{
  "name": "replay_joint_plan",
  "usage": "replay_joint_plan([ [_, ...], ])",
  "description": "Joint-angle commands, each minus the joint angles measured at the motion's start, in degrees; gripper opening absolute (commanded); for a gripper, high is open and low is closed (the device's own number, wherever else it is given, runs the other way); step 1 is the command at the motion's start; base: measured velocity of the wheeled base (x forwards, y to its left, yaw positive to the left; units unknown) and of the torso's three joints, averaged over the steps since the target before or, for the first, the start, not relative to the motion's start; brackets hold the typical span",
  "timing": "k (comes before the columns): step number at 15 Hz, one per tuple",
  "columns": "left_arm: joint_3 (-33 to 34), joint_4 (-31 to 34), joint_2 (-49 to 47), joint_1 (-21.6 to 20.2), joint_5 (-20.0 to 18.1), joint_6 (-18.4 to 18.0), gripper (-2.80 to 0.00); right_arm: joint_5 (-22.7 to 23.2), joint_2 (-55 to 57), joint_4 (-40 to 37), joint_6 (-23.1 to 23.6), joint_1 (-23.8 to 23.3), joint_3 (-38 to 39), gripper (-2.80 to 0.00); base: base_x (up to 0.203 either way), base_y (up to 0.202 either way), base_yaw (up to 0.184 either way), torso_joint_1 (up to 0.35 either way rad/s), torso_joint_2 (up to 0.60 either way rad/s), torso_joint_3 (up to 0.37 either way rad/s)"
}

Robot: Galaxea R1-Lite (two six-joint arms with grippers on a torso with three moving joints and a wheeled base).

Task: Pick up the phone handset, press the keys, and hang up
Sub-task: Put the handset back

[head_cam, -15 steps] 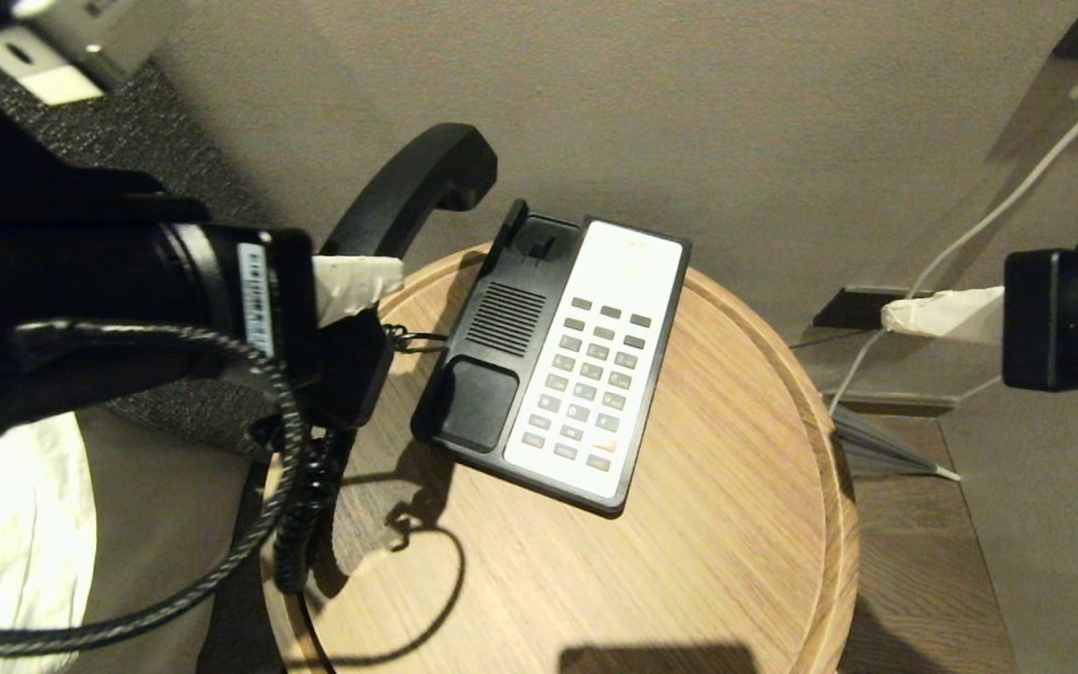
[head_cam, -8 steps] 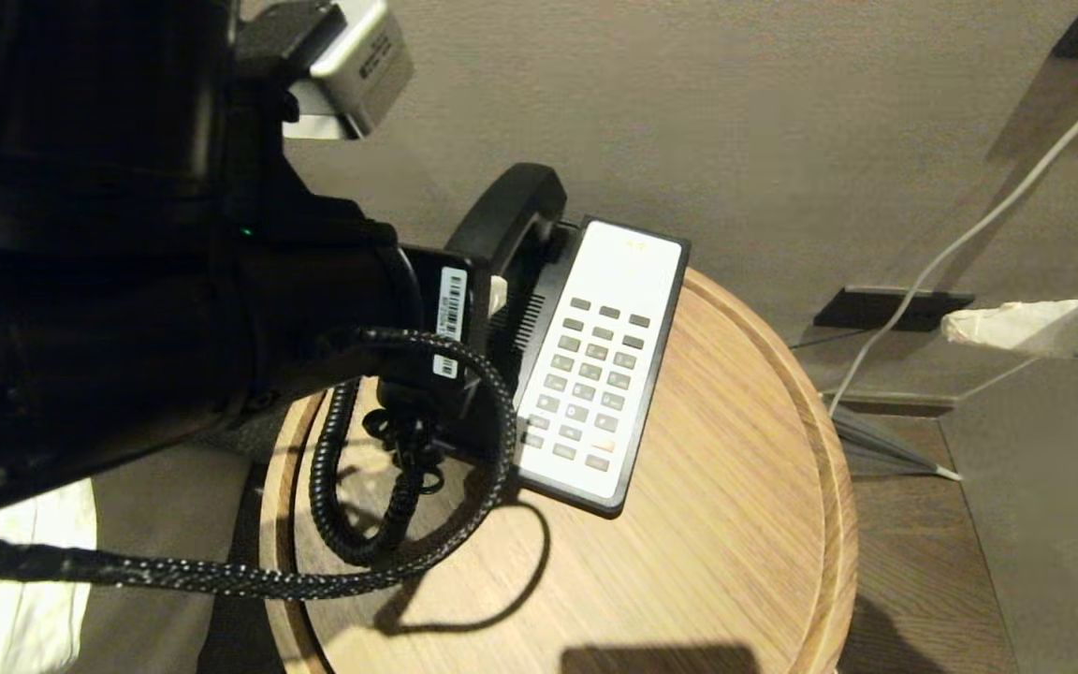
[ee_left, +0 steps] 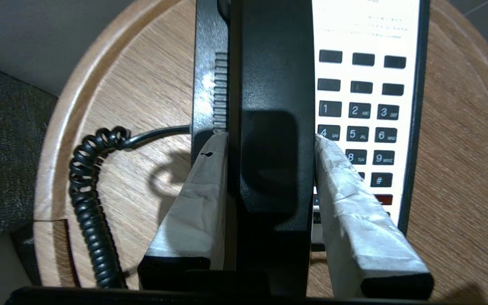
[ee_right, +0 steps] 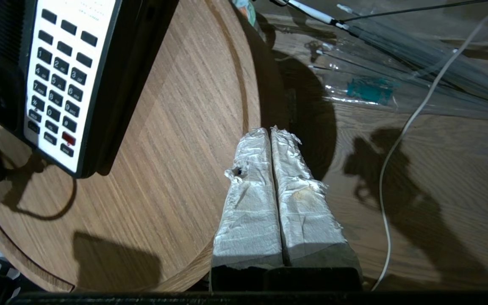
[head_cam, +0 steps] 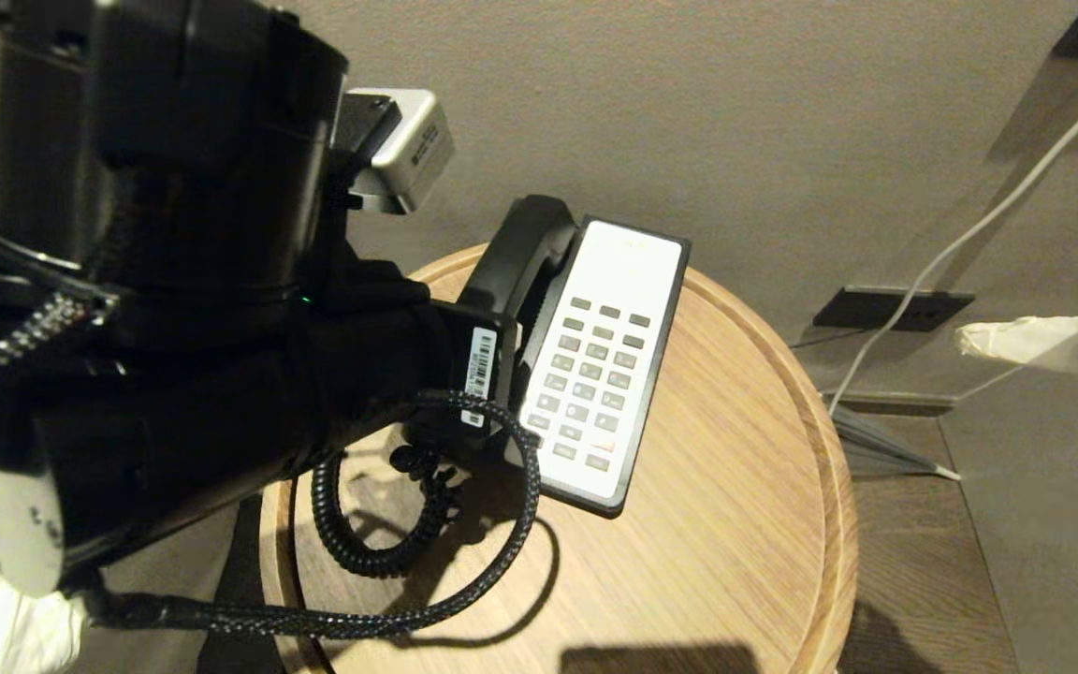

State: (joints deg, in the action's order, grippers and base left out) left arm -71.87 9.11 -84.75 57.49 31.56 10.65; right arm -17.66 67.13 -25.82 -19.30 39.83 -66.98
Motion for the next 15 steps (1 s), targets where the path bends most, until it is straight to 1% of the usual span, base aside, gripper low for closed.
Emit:
replay_joint_plan([
  [1,2.1,-0.6,0.5,-0.1,0.2,0.0,-2.8,-0.1,-0.1,-0.2,-0.1,0.1,0.1,-2.8,0.0,0.0,0.0,0.0,0.0,0.0],
  [6,1.7,-0.9,-0.2,-0.2,0.2,0.1,-2.8,0.0,-0.6,-0.6,0.0,0.1,0.4,-2.8,0.0,0.0,0.0,0.0,0.0,0.0],
  [8,1.6,-2.4,-0.4,-0.4,-0.1,-0.2,-2.8,0.0,-0.6,-0.6,-0.1,0.1,0.4,-2.8,0.0,0.0,0.0,0.0,0.0,0.0],
  [13,1.9,-2.4,-0.8,-0.5,-1.1,-0.4,-2.8,0.2,-1.5,-0.4,-0.1,0.1,1.9,-2.8,0.0,0.0,0.0,0.0,0.0,0.0],
  [15,2.2,-2.4,-0.8,-1.6,-1.6,-1.1,-2.8,0.2,-1.9,-0.3,0.0,0.1,2.1,-2.8,0.0,0.0,0.0,0.0,0.0,0.0],
])
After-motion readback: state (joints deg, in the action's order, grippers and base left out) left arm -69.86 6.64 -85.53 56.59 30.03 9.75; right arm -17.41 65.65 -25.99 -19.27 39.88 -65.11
